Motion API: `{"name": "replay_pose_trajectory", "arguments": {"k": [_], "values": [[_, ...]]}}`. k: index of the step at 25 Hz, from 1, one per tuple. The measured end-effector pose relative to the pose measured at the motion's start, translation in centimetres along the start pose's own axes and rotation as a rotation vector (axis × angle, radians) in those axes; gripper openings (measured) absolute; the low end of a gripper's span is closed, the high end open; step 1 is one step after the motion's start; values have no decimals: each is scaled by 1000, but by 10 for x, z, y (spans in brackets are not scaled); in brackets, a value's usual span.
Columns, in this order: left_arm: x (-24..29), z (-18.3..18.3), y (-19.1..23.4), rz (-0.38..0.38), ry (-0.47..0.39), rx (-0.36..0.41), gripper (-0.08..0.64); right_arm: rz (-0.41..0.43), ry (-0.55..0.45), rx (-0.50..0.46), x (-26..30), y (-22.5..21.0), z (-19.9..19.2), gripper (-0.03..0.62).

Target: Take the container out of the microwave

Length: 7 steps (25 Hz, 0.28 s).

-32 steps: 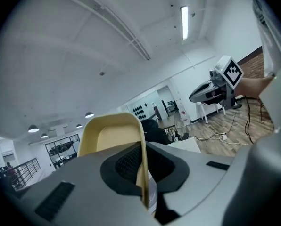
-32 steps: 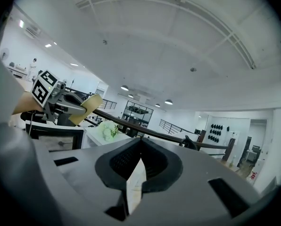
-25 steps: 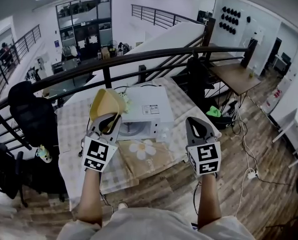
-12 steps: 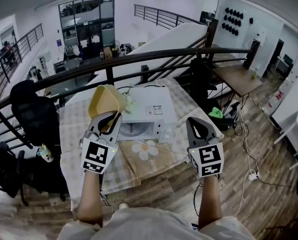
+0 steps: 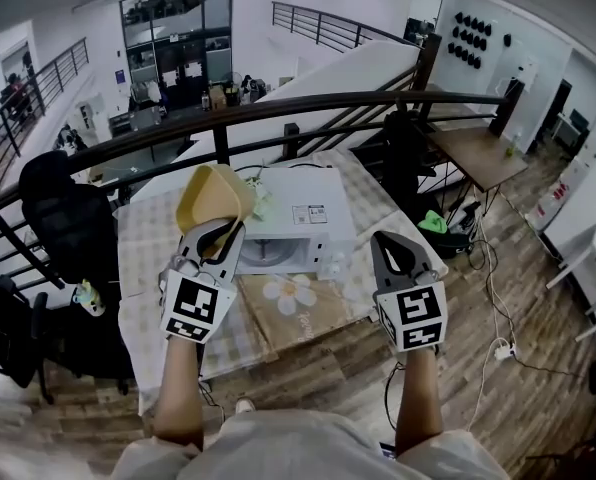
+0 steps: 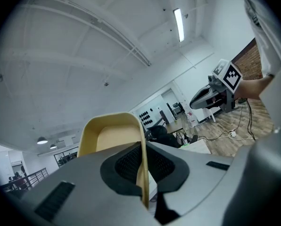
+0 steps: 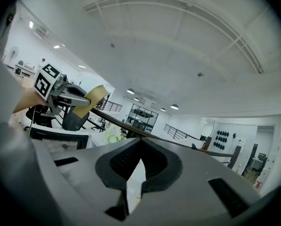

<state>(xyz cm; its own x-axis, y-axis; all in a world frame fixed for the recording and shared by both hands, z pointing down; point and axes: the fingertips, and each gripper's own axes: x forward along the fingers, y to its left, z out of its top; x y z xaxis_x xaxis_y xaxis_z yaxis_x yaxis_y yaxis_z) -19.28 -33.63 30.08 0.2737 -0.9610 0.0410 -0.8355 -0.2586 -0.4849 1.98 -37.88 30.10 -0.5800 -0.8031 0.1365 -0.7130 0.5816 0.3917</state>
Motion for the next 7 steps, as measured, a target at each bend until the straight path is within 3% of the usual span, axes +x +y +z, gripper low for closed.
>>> {"name": "replay_pose_trajectory", "arguments": {"k": [7], "values": [[6,-3,0,-3,2,14,28,13,-14,-2,8,1,1,12]]}}
